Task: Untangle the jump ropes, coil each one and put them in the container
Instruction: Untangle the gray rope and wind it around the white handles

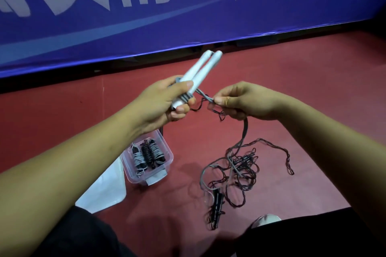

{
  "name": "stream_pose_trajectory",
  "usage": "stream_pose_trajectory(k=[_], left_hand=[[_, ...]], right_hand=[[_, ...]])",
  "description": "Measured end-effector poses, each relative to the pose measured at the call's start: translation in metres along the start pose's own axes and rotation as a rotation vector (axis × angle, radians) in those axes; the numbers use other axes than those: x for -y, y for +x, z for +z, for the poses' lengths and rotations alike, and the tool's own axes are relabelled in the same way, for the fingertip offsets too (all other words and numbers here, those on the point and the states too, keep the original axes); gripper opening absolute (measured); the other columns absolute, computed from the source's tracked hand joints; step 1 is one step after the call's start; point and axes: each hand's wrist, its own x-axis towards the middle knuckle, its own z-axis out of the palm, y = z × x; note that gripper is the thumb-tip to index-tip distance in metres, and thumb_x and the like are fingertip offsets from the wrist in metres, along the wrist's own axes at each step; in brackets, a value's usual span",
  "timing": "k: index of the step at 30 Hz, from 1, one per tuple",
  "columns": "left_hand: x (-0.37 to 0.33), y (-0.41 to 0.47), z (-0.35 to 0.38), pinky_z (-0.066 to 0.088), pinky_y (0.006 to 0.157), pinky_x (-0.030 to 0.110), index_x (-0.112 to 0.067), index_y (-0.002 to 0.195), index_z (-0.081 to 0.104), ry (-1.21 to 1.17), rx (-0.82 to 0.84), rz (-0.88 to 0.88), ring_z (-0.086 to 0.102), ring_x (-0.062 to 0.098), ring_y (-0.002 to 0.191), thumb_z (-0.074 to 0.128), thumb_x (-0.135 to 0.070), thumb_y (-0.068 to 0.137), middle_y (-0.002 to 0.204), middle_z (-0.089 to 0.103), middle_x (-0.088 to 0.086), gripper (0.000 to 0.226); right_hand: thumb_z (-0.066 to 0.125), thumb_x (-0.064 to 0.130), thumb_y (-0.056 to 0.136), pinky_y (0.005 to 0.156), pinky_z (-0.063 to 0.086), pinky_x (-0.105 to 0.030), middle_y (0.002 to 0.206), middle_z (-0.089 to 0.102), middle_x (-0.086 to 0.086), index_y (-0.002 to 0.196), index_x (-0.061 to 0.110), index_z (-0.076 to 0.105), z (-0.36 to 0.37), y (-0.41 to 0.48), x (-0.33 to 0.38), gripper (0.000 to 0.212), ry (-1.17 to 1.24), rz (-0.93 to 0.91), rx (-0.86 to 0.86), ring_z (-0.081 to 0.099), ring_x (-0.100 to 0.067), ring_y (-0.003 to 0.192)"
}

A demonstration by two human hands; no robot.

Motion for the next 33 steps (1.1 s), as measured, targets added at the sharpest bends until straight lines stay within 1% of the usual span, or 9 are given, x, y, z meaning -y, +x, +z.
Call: stream_pose_trajectory(k=[4, 7, 13, 17, 19, 22, 25, 30, 33], left_hand=[[-0.002, 0.003, -0.012, 0.039, 0.038, 0.016, 0.0, 0.118, 0.053, -0.078, -0.175, -0.057, 0.053, 0.016, 0.05, 0.056, -0.018, 0.098, 0.071, 0.06, 0.015, 0.027], [-0.001, 0.005, -0.013, 0.059, 0.057, 0.022, 0.005, 0.112, 0.055, -0.099, -0.21, -0.065, 0.072, 0.026, 0.066, 0.059, -0.015, 0.097, 0.073, 0.069, 0.016, 0.025], [-0.002, 0.006, -0.015, 0.061, 0.076, 0.041, 0.012, 0.122, 0.048, -0.13, -0.179, -0.164, 0.071, 0.044, 0.089, 0.059, -0.01, 0.096, 0.092, 0.069, 0.032, 0.036], [-0.003, 0.009, -0.019, 0.06, 0.057, 0.026, 0.011, 0.122, 0.051, -0.101, -0.172, -0.185, 0.072, 0.027, 0.072, 0.062, -0.008, 0.089, 0.106, 0.069, 0.028, 0.039], [-0.002, 0.01, -0.023, 0.045, 0.045, 0.015, 0.008, 0.12, 0.053, -0.11, -0.142, -0.196, 0.059, 0.015, 0.059, 0.062, -0.01, 0.083, 0.106, 0.071, 0.023, 0.042], [-0.001, 0.013, -0.03, 0.031, 0.043, 0.012, 0.006, 0.112, 0.057, -0.14, -0.127, -0.188, 0.046, 0.01, 0.056, 0.061, -0.012, 0.08, 0.096, 0.068, 0.014, 0.036], [-0.002, 0.014, -0.034, 0.03, 0.042, 0.013, 0.004, 0.105, 0.058, -0.079, -0.143, -0.168, 0.044, 0.009, 0.054, 0.063, -0.015, 0.08, 0.085, 0.064, 0.01, 0.031], [0.0, 0.008, -0.026, 0.029, 0.04, 0.015, -0.002, 0.1, 0.056, 0.219, -0.048, -0.192, 0.039, 0.01, 0.051, 0.066, -0.017, 0.085, 0.072, 0.06, 0.004, 0.024], [0.001, 0.003, -0.016, 0.032, 0.043, 0.022, -0.009, 0.088, 0.061, 0.608, -0.024, -0.154, 0.041, 0.013, 0.048, 0.08, -0.022, 0.076, 0.059, 0.051, 0.0, 0.026]], right_hand=[[0.055, 0.011, 0.101, 0.051, 0.026, -0.025, 0.074, 0.03, -0.014, 0.117, 0.005, 0.068, -0.002, -0.008, 0.011, 0.022, -0.035, 0.025, 0.014, 0.026, -0.016, 0.059], [0.057, 0.011, 0.1, 0.049, 0.033, -0.022, 0.067, 0.038, -0.007, 0.113, 0.009, 0.069, 0.004, -0.012, 0.024, 0.018, -0.148, 0.045, 0.031, 0.035, -0.011, 0.054], [0.061, 0.013, 0.098, 0.047, 0.041, -0.023, 0.061, 0.049, -0.003, 0.1, 0.002, 0.067, 0.007, -0.017, 0.041, 0.013, -0.286, 0.101, -0.035, 0.047, -0.014, 0.05], [0.063, 0.018, 0.097, 0.05, 0.044, -0.023, 0.054, 0.051, 0.002, 0.095, 0.009, 0.07, 0.009, -0.023, 0.046, 0.011, -0.365, 0.106, -0.027, 0.052, -0.014, 0.05], [0.065, 0.017, 0.096, 0.049, 0.041, -0.023, 0.049, 0.048, 0.006, 0.088, 0.008, 0.068, 0.009, -0.025, 0.048, 0.013, -0.354, 0.107, -0.023, 0.048, -0.014, 0.047], [0.065, 0.017, 0.096, 0.048, 0.039, -0.024, 0.049, 0.045, 0.005, 0.083, 0.009, 0.067, 0.009, -0.031, 0.053, 0.015, -0.353, 0.079, 0.025, 0.044, -0.016, 0.047], [0.067, 0.019, 0.095, 0.045, 0.036, -0.02, 0.049, 0.046, 0.004, 0.084, 0.012, 0.07, 0.006, -0.036, 0.061, 0.013, -0.387, 0.021, -0.019, 0.04, -0.014, 0.045], [0.07, 0.019, 0.092, 0.045, 0.031, -0.025, 0.048, 0.046, 0.003, 0.078, 0.019, 0.072, 0.003, -0.036, 0.068, 0.014, -0.459, -0.081, -0.134, 0.036, -0.012, 0.043], [0.07, 0.018, 0.091, 0.043, 0.028, -0.022, 0.048, 0.045, 0.004, 0.08, 0.018, 0.074, 0.005, -0.033, 0.07, 0.011, -0.492, -0.119, -0.159, 0.033, -0.009, 0.042]])
